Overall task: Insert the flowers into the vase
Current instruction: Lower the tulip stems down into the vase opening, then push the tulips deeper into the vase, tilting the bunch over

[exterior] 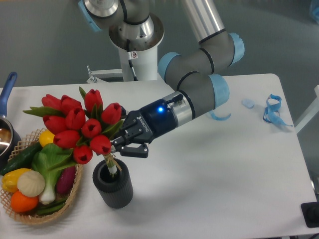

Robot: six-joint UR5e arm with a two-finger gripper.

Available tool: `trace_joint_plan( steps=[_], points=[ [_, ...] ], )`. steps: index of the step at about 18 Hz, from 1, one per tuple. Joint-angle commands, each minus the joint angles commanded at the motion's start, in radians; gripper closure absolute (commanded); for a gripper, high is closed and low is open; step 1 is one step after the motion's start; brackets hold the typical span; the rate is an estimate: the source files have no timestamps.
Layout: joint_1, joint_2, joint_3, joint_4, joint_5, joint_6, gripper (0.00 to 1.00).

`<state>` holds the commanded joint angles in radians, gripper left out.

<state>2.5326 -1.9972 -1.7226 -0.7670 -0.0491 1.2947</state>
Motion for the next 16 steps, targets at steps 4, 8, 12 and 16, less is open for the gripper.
trace_joint_plan(
  steps=[4,8,12,16],
  points=[
    [0.000,-0.025,-0.021,-0.002,0.003,0.003,0.88],
    [0.000,-0.051,-0.054,-0.002,0.003,0.058,0.87],
    [0.000,-0.071,-0.089,-0.002,0.008,0.126,0.85],
    [0.000,-0.086,-0.097,-0.002,0.011,0.130,0.85]
  ],
)
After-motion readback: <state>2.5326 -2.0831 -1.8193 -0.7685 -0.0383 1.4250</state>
